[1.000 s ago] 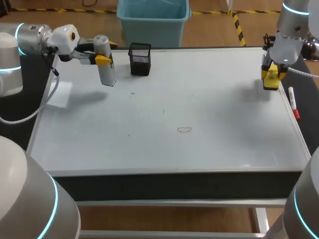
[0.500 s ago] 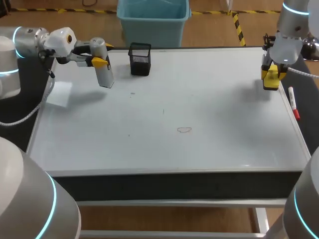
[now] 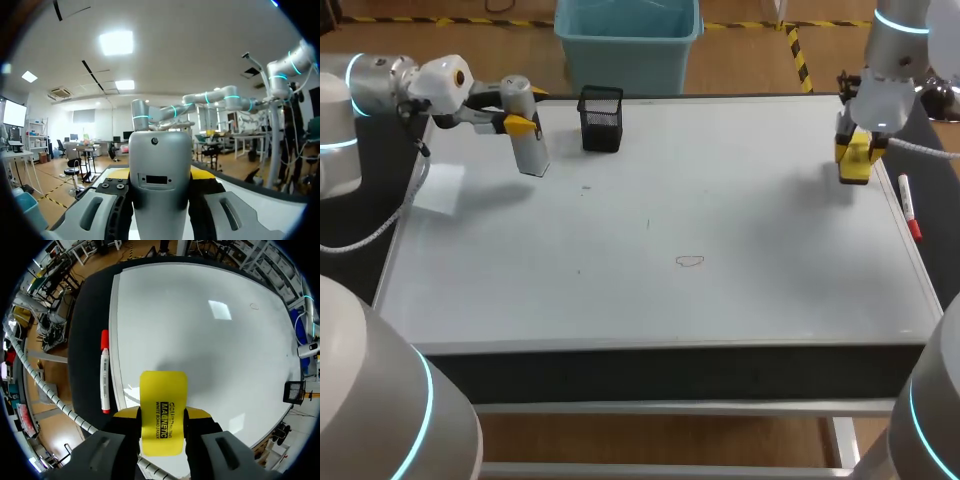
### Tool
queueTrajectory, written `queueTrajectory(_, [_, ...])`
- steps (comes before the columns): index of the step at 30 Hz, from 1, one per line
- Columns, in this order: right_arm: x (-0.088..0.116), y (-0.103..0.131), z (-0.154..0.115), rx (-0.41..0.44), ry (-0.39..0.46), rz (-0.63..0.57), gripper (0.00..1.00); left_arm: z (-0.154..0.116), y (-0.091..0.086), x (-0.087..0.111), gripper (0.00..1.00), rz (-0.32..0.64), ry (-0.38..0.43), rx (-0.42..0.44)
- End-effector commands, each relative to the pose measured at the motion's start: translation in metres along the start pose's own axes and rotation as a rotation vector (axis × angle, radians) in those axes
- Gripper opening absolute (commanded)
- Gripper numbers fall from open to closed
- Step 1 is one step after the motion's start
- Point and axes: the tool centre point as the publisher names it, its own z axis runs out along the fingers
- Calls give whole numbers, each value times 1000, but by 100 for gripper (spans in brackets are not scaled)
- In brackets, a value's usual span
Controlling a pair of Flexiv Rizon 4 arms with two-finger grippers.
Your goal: Pick up the inspection probe, press it on each red-marked spot on the whiteboard one by one, put down the probe, pick up the eraser, and wipe off all the red marks.
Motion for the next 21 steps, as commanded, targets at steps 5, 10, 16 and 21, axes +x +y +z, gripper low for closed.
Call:
queueTrajectory(5, [-22,61,-8,95,-3,12,0,-1,0,-1,0,-1,5,1])
queueTrajectory(10, [-45,94,-9,97,20,20,0,-1,0,-1,0,-1,5,1])
queueTrajectory(16, [-86,123,-5,73,88,26,0,-1,0,-1,0,-1,5,1])
queueTrajectory(21, [-127,149,-2,75,140,-3,0,-1,0,-1,0,-1,5,1])
